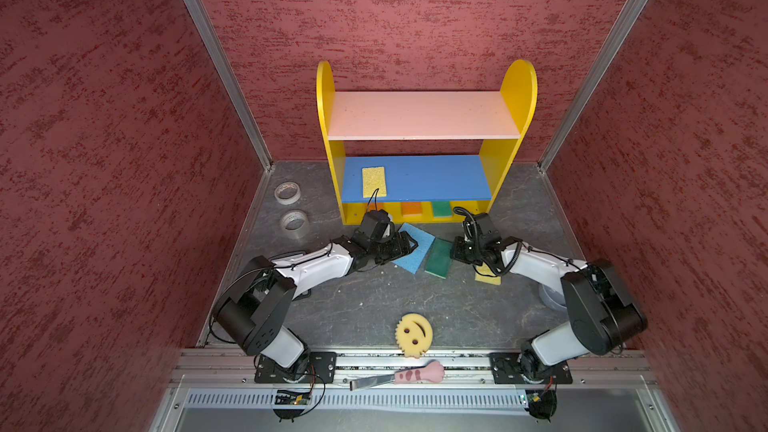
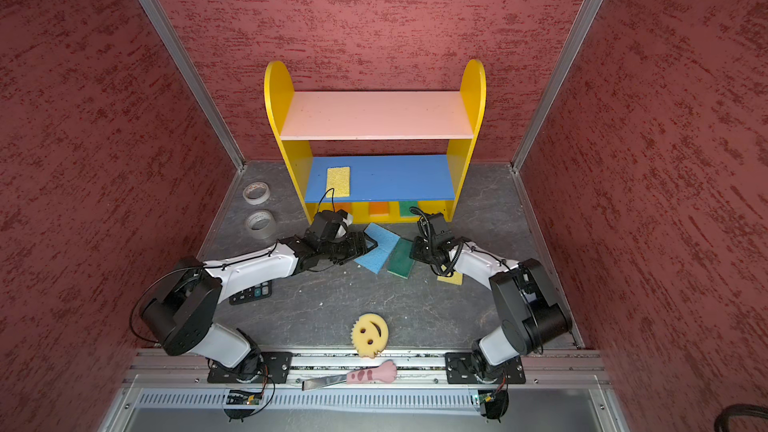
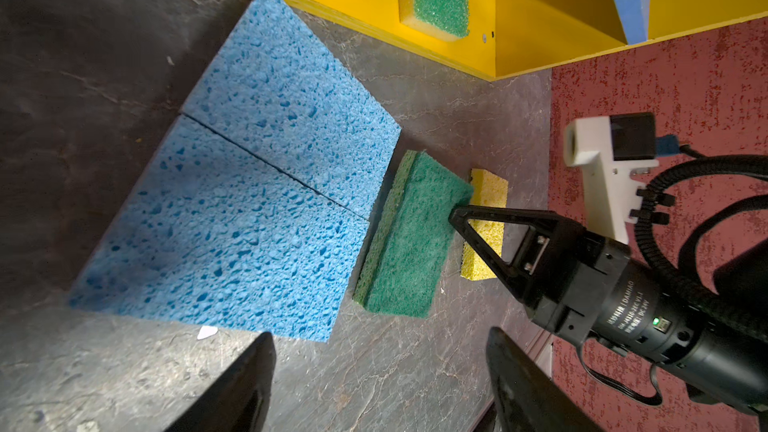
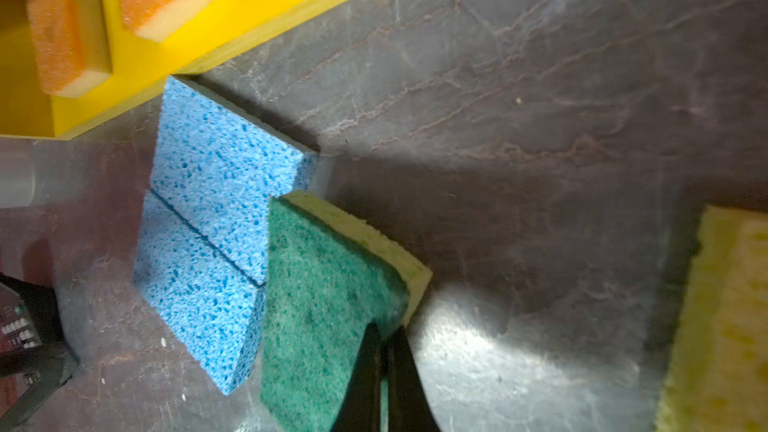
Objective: Place and organize the cleaning sponges onto the shelf
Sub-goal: 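Grasp the green sponge with the right gripper and lift it, then carry the green sponge onto the blue shelf beside the yellow sponge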
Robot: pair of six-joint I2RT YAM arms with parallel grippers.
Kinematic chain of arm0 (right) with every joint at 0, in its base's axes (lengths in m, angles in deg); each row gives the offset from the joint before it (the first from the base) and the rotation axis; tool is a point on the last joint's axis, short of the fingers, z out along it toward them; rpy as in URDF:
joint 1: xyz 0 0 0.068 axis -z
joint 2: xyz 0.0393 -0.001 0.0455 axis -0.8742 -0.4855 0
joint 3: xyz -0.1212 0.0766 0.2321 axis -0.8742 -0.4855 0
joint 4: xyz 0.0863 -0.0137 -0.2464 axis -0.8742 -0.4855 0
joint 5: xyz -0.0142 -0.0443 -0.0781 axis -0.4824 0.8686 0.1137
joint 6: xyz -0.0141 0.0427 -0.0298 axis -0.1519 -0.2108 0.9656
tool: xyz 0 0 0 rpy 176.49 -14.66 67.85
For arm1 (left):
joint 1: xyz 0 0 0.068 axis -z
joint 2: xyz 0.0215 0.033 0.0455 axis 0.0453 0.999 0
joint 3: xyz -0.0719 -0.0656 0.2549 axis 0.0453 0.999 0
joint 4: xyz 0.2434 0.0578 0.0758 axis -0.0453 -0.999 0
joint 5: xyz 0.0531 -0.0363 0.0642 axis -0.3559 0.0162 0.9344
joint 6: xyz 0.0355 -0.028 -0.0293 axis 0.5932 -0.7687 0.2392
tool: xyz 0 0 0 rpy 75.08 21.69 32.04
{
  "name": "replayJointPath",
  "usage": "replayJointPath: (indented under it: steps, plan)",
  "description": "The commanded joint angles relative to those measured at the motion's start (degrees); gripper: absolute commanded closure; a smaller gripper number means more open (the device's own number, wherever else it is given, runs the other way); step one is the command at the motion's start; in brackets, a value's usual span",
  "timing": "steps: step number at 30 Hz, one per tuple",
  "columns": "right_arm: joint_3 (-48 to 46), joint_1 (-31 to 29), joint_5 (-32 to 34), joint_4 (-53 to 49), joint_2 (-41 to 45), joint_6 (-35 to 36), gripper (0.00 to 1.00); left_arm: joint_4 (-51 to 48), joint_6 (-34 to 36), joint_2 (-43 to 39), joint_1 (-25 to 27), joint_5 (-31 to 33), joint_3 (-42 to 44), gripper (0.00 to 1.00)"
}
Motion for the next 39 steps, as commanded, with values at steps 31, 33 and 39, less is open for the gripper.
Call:
replayJointPath:
  steps: [31,33,39]
  plan:
    - [11.76,-6.1,-17.23,11.86,7.56,-3.41,0.42,2.23,4.3,-17.16,0.36,3.79,-0.24,0.97]
    - [6.83,-6.15,-19.95,20.65,8.85,-9.12,0.39,2.11,4.61,-18.39,0.01,5.15,-0.3,0.98]
    - [0.05,-10.77,-22.87,36.06,9.97,-14.46,0.34,1.65,4.08,-20.14,-2.0,5.87,-0.71,0.99]
